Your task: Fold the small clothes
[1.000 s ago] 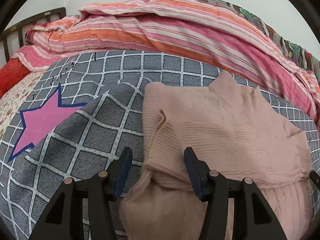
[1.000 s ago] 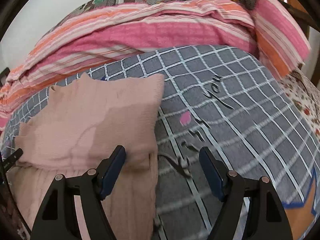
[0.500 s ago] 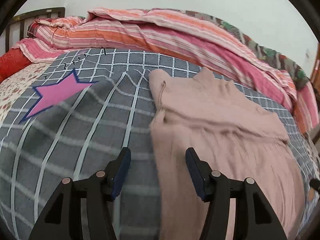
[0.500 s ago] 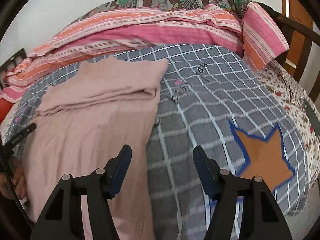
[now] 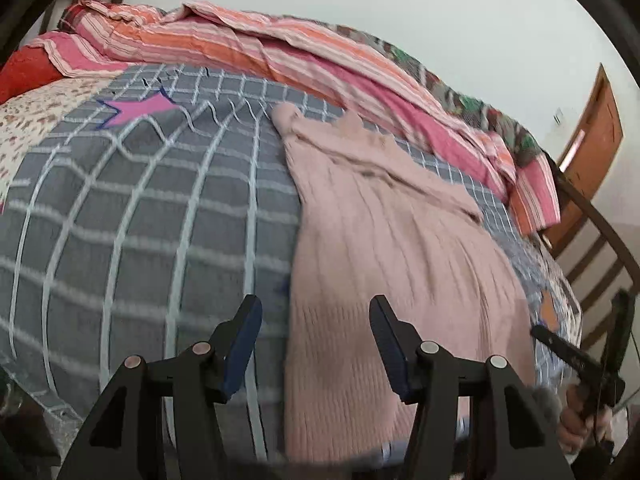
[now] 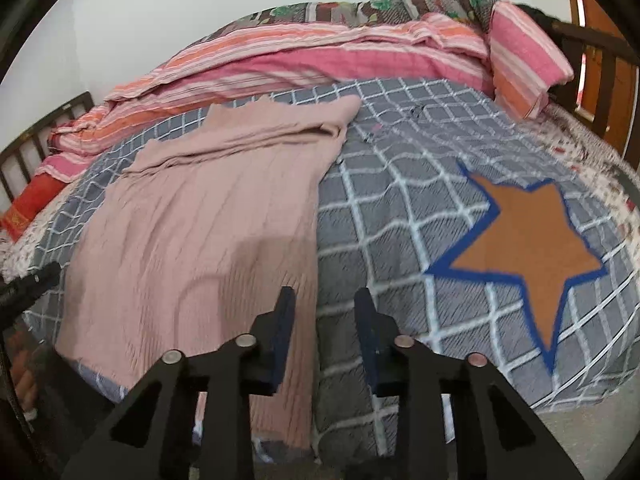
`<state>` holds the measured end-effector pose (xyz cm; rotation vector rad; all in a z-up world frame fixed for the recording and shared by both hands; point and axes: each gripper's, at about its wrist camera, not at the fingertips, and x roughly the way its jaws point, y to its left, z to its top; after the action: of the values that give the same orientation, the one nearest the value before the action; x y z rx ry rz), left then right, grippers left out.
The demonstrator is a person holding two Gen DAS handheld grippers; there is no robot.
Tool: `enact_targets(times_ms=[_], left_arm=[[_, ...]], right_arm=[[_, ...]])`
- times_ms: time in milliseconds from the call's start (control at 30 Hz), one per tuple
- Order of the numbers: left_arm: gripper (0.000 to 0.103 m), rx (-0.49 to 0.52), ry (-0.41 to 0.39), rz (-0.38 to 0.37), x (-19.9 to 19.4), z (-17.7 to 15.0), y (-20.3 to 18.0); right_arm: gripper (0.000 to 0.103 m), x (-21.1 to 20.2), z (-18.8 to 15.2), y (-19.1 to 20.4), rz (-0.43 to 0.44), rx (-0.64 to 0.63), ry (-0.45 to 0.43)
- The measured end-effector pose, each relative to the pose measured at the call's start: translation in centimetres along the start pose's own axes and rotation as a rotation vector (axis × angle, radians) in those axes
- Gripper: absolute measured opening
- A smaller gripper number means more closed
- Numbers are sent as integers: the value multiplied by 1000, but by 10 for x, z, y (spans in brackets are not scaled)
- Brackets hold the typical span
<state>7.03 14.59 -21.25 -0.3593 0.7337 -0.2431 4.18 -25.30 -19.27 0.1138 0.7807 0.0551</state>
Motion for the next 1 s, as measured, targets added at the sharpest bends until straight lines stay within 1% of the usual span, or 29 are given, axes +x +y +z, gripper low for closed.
enact_targets(times_ms=[33, 100, 200, 267, 333, 467, 600, 667, 833, 867, 933, 1000], left_arm=[[53, -1, 8, -4, -1, -4, -1], [52, 0, 34, -12, 0, -13, -4], [45, 13, 53, -13, 2, -17, -8], [42, 25, 71, -13, 6, -18, -11], [42, 24, 86, -13, 10, -17, -13], [42, -2, 79, 6, 13, -14, -11], [42, -23, 35, 21, 12, -3, -8], [42, -24, 34, 32, 15, 3, -8], [42, 9, -16, 76, 22, 20, -12], [42, 5, -14, 80, 24, 22, -12], [42, -1, 45, 65, 35, 23, -10], [42, 21, 58, 56, 34, 20, -13]], right_arm=[[24, -1, -7, 0, 22, -1, -2], [24, -1, -16, 1, 49, -6, -7], [23, -6, -27, -1, 123, 19, -18], [23, -7, -30, -1, 138, 29, -23], [23, -4, -30, -2, 155, 42, -4], [23, 2, -30, -7, 184, 80, 19], [23, 1, -30, -11, 198, 103, 17], [23, 1, -30, -12, 197, 110, 17], [23, 3, -30, -8, 180, 95, 25], [23, 3, -30, -8, 177, 92, 24], [23, 3, -31, -6, 170, 85, 23], [23, 4, -31, -5, 167, 81, 28]])
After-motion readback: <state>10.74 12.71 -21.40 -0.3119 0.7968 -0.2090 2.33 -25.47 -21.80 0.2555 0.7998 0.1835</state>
